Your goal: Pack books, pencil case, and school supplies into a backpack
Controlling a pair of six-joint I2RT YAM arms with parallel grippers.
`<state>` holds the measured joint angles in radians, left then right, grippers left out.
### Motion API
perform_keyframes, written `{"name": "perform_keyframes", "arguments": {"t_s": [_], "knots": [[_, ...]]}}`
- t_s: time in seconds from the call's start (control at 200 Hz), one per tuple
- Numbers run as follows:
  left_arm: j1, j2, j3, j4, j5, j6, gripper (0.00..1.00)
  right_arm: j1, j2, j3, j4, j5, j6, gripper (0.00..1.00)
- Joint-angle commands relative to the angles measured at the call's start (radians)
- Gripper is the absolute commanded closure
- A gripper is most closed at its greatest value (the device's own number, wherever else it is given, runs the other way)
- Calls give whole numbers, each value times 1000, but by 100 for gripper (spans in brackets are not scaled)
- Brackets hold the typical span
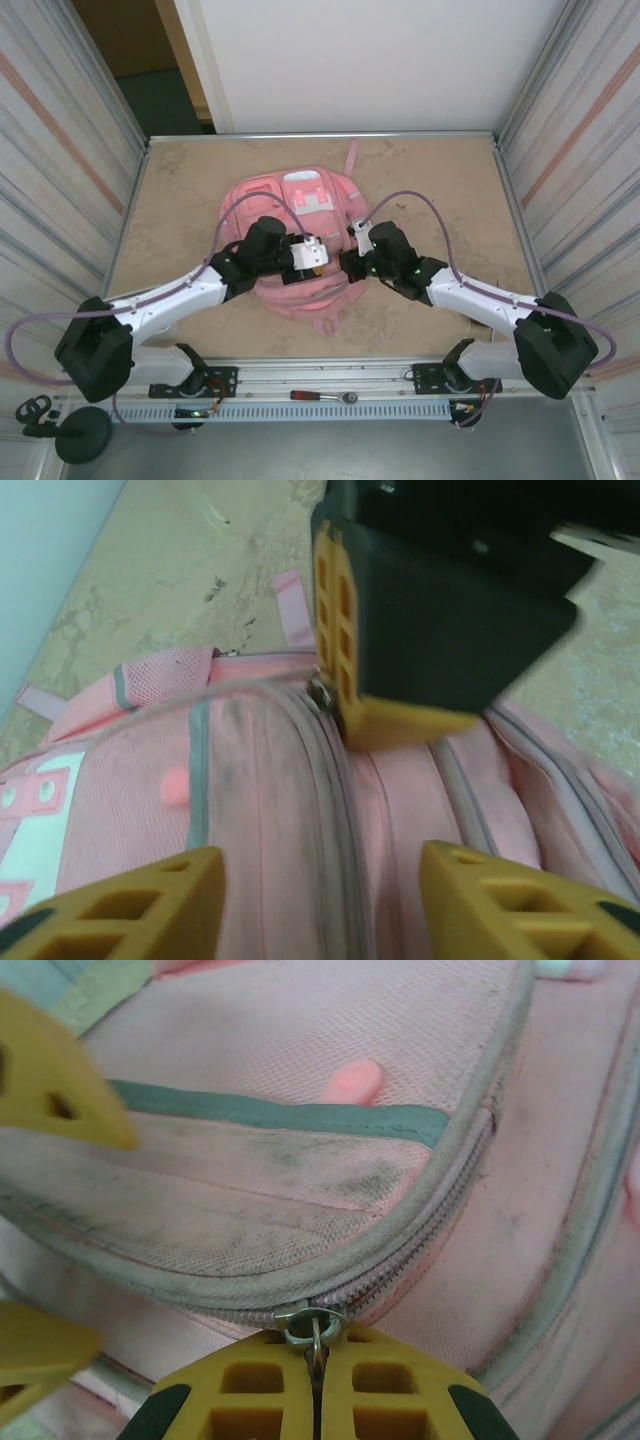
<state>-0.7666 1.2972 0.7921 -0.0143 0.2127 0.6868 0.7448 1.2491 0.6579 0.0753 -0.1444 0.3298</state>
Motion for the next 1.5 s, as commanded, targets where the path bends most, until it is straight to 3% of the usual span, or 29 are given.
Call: {"name": "perform_keyframes", "arguments": {"t_s": [0.0, 0.115, 0.21, 0.321, 0.416, 0.721, 0.807, 0.932, 1.057, 1.182, 1.267, 1.358, 1.413, 1.493], "knots": [[-7, 57, 61, -60, -41, 35, 59, 27, -58, 9, 66, -28, -9, 100], [22, 44, 51, -39, 10, 57, 89, 25, -77, -9, 17, 3, -48, 100], [78, -24, 0, 2, 170, 85, 100, -14, -72, -19, -51, 0, -106, 100], [178, -110, -85, 89, 370, 96, 100, -136, -31, 5, -124, -127, -134, 100], [247, -147, -130, 135, 480, 88, 100, -183, 5, 26, -132, -160, -139, 100], [275, -98, -109, 90, 512, 104, 100, -172, 123, 134, -146, -143, -125, 100], [255, -87, -80, 45, 461, 91, 76, -155, 123, 130, -126, -158, -111, 100], [163, -74, -55, 4, 293, 96, 57, -111, 119, 121, -82, -181, -87, 100], [77, -50, -41, -1, 145, 107, 47, -74, 121, 121, -47, -202, -72, 100], [37, -1, 0, -42, 76, 122, 45, -54, 108, 116, -28, -216, -58, 100], [36, 30, 19, -51, 44, 122, 54, -46, 90, 100, -10, -225, -54, 100], [43, 30, 30, -66, 45, 132, 79, -56, 70, 71, -12, -210, -77, 100], [66, 1, 16, -57, 123, 127, 94, -82, 63, 57, -36, -192, -93, 100], [114, -71, -38, -2, 313, 113, 100, -136, 61, 49, -74, -168, -102, 100]]}}
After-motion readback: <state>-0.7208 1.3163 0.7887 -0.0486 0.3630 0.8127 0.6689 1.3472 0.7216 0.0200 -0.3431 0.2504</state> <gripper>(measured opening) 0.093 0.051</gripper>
